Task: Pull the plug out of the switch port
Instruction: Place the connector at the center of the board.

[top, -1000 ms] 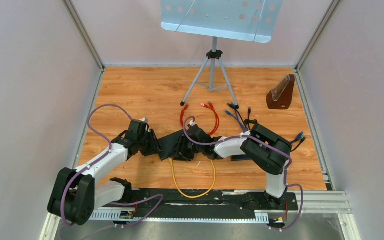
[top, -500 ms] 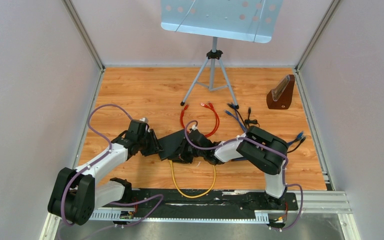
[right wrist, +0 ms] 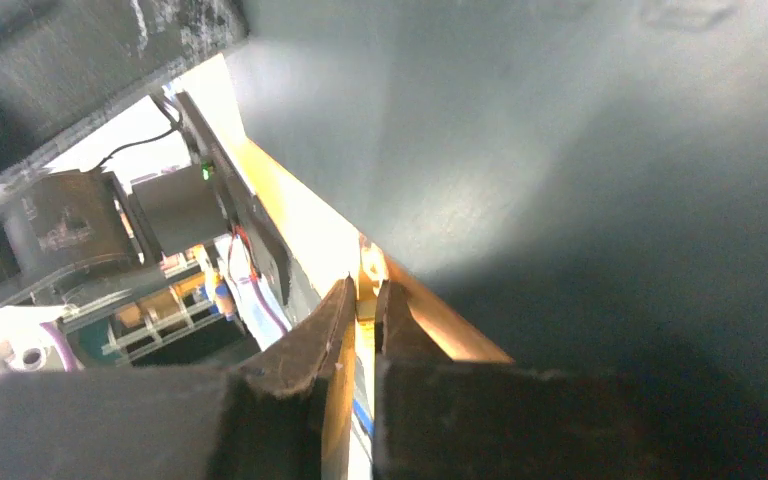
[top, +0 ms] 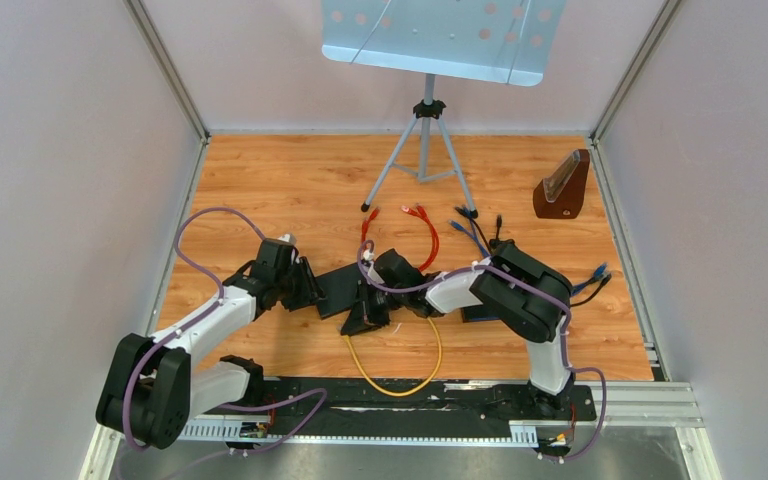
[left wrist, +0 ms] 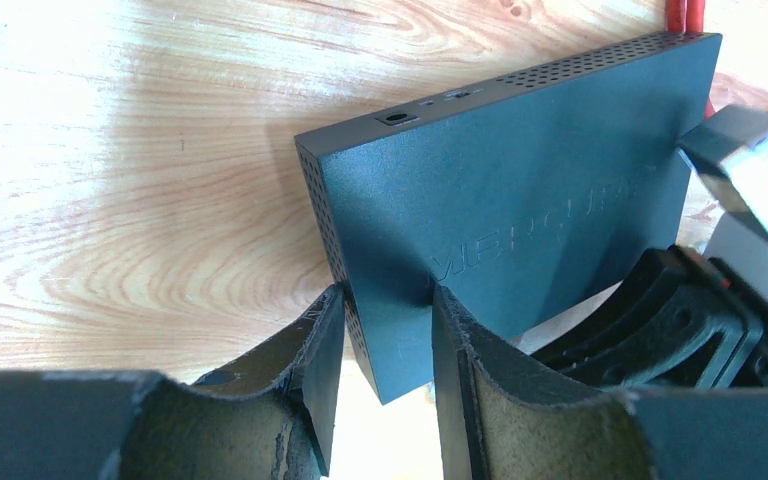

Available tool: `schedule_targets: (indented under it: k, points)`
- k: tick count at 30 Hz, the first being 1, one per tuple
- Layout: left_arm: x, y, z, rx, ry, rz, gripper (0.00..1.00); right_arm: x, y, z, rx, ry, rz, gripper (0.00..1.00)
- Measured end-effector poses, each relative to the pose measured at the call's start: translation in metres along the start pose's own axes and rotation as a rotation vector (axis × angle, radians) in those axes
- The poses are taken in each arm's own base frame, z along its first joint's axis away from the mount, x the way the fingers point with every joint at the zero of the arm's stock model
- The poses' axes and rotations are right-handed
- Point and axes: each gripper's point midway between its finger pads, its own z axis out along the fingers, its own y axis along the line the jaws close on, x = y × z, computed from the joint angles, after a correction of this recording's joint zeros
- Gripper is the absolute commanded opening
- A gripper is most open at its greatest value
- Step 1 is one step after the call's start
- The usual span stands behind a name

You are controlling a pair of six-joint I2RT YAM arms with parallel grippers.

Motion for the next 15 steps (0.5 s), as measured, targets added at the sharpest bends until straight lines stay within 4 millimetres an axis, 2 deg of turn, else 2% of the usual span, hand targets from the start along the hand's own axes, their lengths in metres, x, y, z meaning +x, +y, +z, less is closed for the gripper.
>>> schedule_targets:
  k: [1,2,3,5,8,12,15]
  points:
    - [0.000,0.000,0.000,-0.001,0.001,0.000,0.43,0.005,-0.001,-0.001,-0.005,0.026,-0.017,0.00]
    - [0.000,0.000,0.000,-0.002,0.003,0.000,0.44,0.011,-0.002,-0.002,-0.014,0.048,-0.039,0.06]
    - [0.000,0.000,0.001,-0.003,0.004,-0.001,0.45,0.014,-0.003,-0.004,-0.020,0.063,-0.052,0.18]
    - [0.001,0.001,0.001,-0.003,0.004,-0.001,0.51,0.016,-0.005,-0.006,-0.020,0.073,-0.064,0.34]
    - [0.000,0.000,0.001,0.000,0.004,0.001,0.64,0.015,-0.004,-0.012,-0.013,0.073,-0.113,0.49]
    - [0.005,0.003,-0.003,-0.010,0.011,0.004,0.73,0.018,-0.005,-0.031,0.046,0.056,-0.186,0.53]
    - [0.006,0.005,-0.014,-0.013,-0.012,0.007,0.76,0.027,-0.011,-0.049,0.119,0.041,-0.253,0.53]
